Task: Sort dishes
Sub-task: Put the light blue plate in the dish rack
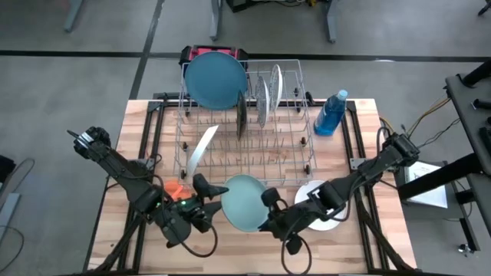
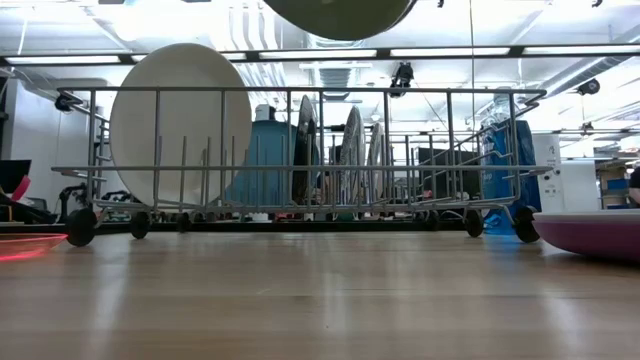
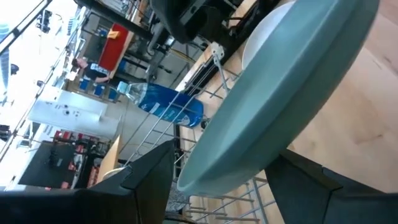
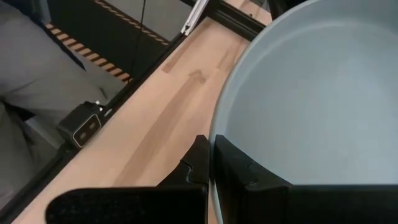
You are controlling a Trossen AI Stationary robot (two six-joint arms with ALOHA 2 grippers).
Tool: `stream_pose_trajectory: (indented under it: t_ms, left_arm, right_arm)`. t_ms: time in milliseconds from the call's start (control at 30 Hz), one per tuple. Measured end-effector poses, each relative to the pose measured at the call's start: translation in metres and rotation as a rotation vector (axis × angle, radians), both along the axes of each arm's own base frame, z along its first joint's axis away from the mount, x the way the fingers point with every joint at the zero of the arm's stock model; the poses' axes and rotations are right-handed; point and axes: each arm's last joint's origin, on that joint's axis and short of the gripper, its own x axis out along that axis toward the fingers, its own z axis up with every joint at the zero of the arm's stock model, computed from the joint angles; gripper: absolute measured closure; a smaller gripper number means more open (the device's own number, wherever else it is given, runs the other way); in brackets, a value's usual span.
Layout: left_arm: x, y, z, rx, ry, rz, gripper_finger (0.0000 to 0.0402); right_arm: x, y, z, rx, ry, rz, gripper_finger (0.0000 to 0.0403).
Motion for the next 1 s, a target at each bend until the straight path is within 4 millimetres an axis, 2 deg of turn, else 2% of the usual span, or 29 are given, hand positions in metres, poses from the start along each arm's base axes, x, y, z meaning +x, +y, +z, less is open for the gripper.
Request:
stream_pose_trajectory:
  t_ms: [233, 333, 433, 600, 800, 1000]
  left_arm:
    - [0.003, -0.003, -0.001, -0.068, 0.047, -0.126, 0.0171]
    - [0.003, -0.003, -0.001, -0.066, 0.050, -0.125, 0.0191]
    - [0.003, -0.003, -0.002, -0.059, 0.062, -0.126, 0.0242]
    - [-0.002, -0.002, -0.012, -0.032, 0.163, -0.163, 0.0367]
    - [-0.003, 0.000, -0.016, -0.056, 0.165, -0.113, 0.0370]
    - [-0.004, -0.003, -0.018, -0.045, 0.163, -0.103, 0.0370]
  right_arm:
    - [0.010, -0.006, 0.004, -0.005, -0.079, 0.014, 0.0403]
    - [0.015, -0.014, 0.004, -0.002, -0.076, -0.018, 0.0403]
    - [0.018, -0.020, 0.003, 0.016, -0.063, -0.052, 0.0403]
    - [0.021, -0.028, 0.006, 0.084, -0.051, -0.135, 0.0394]
    - [0.021, -0.035, 0.004, 0.190, 0.010, -0.253, 0.0342]
    - [0.008, -0.041, 0.007, 0.274, 0.115, -0.359, 0.0275]
